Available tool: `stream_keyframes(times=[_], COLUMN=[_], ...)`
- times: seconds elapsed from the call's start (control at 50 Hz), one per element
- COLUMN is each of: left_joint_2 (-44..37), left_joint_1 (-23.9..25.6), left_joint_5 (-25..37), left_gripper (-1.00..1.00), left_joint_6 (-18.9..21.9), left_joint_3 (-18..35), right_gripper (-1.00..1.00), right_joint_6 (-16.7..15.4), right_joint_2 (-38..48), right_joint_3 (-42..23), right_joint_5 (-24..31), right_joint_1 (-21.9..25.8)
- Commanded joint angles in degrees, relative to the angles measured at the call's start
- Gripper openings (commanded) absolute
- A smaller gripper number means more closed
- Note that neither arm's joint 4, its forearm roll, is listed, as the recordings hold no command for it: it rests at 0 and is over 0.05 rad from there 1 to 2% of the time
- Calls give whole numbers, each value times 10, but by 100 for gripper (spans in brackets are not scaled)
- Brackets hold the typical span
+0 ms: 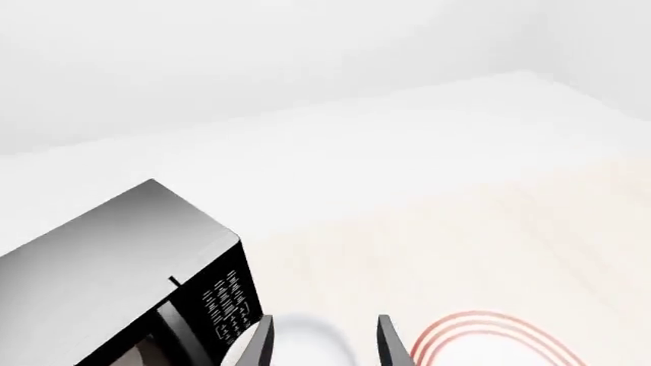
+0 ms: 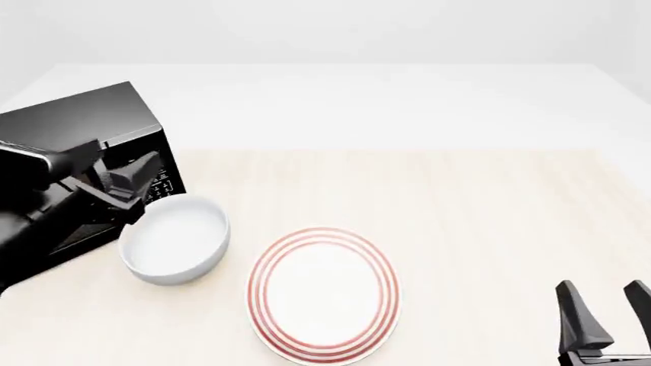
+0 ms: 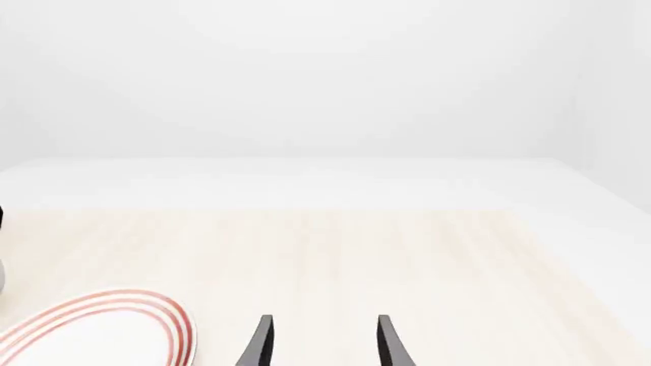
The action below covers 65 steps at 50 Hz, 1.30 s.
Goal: Put the white bowl to the right of the plate.
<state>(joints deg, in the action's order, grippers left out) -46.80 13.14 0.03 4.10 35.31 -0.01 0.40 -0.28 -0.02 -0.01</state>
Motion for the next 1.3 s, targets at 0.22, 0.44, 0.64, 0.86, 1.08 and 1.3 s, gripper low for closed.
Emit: stream_keyframes(times=[0.22, 0.44, 0.64, 0.86, 1.08, 1.3], left_joint_2=[-197, -264, -319, -390, -410, -421], left_joint_1=[32, 20, 27, 66, 71, 50], left_joint_5=[176, 324, 386, 469, 488, 456], left_gripper=[100, 100, 100, 100, 100, 100], left_joint_6=[-20, -30, -24, -58, -55, -43], left_joint_3=[218, 360, 445, 545, 546, 498], right_gripper=[100, 100, 100, 100, 100, 100], right_joint_6=[0, 0, 0, 0, 0, 0], right_joint_2=[0, 1, 1, 1, 1, 1], right_joint_3=[0, 0, 0, 0, 0, 0], right_joint_5=[0, 0, 0, 0, 0, 0], right_joint_1=[0, 0, 0, 0, 0, 0])
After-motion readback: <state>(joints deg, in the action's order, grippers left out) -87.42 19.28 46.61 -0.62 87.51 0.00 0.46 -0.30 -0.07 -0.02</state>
